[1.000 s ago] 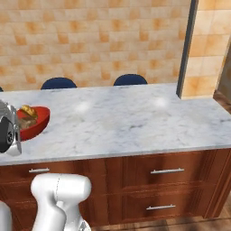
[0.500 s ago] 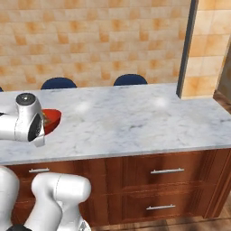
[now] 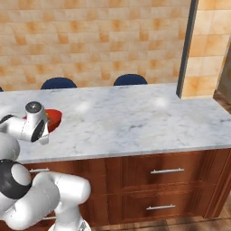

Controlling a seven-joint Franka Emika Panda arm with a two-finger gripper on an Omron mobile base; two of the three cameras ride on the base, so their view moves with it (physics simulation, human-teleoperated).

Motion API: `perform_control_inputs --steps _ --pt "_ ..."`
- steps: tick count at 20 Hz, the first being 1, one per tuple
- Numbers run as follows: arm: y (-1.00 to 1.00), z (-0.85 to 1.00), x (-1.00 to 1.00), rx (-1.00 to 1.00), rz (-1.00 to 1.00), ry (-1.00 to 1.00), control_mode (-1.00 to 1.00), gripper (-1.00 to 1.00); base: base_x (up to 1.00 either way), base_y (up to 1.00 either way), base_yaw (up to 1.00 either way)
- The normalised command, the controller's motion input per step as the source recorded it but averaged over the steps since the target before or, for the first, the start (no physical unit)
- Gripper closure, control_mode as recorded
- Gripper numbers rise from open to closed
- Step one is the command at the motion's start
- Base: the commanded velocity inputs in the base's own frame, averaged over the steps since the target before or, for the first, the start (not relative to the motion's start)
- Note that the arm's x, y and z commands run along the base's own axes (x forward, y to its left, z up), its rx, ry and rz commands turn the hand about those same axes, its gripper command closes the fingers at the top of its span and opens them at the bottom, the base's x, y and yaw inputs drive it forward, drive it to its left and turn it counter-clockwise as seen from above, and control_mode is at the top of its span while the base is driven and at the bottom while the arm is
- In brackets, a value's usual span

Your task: Pick up the heated bread from the toaster oven and place it in the bowl. Then move the bread bowl to the dining counter.

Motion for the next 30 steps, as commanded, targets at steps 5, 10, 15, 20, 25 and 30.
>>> perform_control_inputs --steps 5,10,15,20,25,30 --pt "0.46 -0.29 1.00 0.00 0.00 0.05 -1.00 1.00 0.00 0.00 0.00" --pt "0.19 -0.24 0.96 0.00 0.00 0.07 -1.00 1.00 0.00 0.00 0.00" --pt "0.01 -0.07 0.22 -0.02 0.00 0.06 -1.00 -1.00 0.00 0.00 0.00" --pt "-0.09 0.10 -0.26 0.01 -0.01 0.02 -1.00 -1.00 0.00 0.00 0.00" --pt "-0.48 0.92 -0.99 0.08 -0.11 -0.04 -1.00 -1.00 0.00 0.00 0.00" --pt "-0.55 1.00 -1.00 0.08 -0.12 -0.18 -1.00 -1.00 0.00 0.00 0.00"
